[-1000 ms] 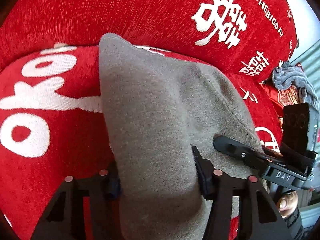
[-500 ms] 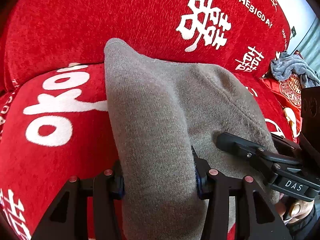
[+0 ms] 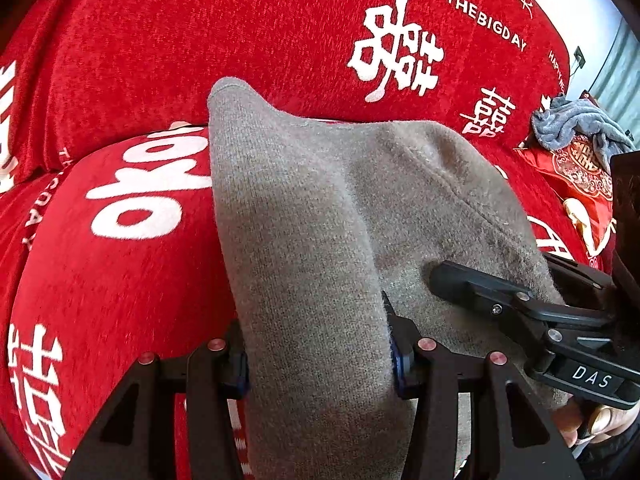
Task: Fold small clothes
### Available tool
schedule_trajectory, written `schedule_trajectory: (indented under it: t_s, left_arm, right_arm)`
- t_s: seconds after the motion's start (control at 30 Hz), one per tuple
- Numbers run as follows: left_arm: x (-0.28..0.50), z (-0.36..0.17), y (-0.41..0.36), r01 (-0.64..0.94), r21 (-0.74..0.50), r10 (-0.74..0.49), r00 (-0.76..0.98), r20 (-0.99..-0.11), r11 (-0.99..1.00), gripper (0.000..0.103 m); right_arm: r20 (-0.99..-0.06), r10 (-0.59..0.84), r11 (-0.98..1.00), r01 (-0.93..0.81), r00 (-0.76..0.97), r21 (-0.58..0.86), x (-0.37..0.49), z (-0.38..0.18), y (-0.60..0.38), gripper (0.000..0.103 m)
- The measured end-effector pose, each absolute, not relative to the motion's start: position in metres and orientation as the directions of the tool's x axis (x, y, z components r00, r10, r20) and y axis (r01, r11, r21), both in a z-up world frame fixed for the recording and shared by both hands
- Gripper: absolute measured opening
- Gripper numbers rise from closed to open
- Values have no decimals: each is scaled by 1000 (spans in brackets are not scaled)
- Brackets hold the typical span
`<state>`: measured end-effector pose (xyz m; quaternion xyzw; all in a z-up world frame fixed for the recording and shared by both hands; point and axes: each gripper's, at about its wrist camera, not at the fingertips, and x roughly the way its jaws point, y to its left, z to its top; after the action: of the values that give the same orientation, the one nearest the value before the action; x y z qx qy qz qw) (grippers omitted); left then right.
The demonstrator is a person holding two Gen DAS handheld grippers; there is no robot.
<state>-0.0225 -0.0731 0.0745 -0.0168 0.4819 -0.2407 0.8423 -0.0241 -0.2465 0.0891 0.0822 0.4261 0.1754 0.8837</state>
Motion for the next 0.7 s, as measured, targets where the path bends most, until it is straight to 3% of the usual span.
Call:
schedule_trajectory:
  t_s: [0.7]
  left_arm:
    - [-98,57,-29,368,-235,-395,455,-798,900,51]
  right_arm:
    - [-722,391,919,-287,571,271,-93,73,-203,42]
